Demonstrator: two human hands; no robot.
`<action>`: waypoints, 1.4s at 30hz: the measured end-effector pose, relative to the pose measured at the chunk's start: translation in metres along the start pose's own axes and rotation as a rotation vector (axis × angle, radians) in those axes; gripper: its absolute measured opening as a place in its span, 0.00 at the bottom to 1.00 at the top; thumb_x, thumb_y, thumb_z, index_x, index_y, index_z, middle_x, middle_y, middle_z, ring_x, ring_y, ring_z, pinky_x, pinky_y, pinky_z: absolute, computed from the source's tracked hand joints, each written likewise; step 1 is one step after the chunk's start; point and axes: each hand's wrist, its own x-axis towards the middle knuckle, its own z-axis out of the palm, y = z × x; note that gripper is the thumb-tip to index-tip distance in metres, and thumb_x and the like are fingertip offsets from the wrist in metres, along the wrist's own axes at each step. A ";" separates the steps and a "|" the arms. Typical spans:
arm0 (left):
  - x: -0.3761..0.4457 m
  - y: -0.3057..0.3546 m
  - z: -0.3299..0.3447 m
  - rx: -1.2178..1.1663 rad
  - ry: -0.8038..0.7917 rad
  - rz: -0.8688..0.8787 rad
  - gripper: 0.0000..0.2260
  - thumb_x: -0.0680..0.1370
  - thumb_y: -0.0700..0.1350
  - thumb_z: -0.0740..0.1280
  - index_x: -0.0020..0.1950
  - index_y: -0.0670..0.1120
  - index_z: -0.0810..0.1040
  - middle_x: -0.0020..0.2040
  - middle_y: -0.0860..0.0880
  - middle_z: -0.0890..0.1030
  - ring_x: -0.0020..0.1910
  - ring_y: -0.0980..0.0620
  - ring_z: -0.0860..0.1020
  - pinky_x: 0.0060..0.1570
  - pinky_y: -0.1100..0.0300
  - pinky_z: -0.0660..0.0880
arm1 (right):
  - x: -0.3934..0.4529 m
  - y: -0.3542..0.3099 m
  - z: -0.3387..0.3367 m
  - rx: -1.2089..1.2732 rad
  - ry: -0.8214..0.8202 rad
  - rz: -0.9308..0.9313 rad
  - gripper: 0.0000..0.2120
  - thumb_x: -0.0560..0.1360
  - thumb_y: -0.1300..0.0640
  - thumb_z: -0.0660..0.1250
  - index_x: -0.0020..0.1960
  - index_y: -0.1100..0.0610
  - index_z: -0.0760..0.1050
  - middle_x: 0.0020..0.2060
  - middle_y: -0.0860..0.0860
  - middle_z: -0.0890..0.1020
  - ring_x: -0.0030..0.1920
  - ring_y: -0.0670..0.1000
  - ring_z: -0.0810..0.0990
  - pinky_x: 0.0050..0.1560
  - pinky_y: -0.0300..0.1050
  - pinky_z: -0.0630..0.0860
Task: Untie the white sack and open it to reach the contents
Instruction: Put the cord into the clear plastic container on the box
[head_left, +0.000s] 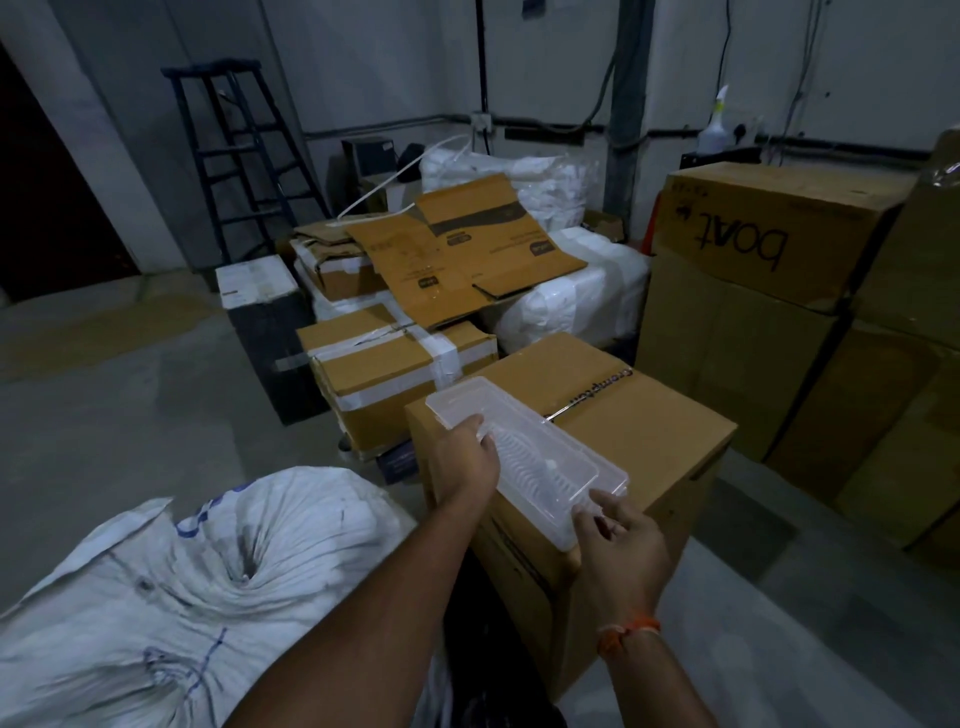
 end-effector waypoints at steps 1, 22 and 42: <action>-0.002 0.000 0.002 0.012 -0.006 -0.009 0.19 0.82 0.46 0.67 0.74 0.47 0.77 0.70 0.44 0.81 0.68 0.43 0.79 0.65 0.52 0.77 | -0.002 0.002 0.001 0.006 0.005 0.025 0.12 0.73 0.54 0.76 0.57 0.48 0.84 0.57 0.53 0.83 0.51 0.48 0.84 0.55 0.45 0.82; 0.061 -0.019 -0.003 0.186 0.023 0.036 0.14 0.79 0.47 0.71 0.65 0.55 0.83 0.76 0.46 0.72 0.78 0.41 0.65 0.71 0.36 0.70 | 0.014 -0.007 -0.004 -0.276 0.094 -0.186 0.11 0.73 0.54 0.76 0.54 0.45 0.84 0.59 0.48 0.74 0.60 0.51 0.72 0.61 0.52 0.75; 0.098 -0.038 0.022 -0.377 0.012 -0.272 0.09 0.81 0.41 0.69 0.51 0.55 0.83 0.64 0.45 0.83 0.61 0.42 0.81 0.62 0.46 0.81 | 0.162 -0.048 0.104 -0.788 -0.747 -0.455 0.18 0.79 0.56 0.69 0.69 0.54 0.79 0.68 0.54 0.80 0.67 0.55 0.79 0.69 0.46 0.73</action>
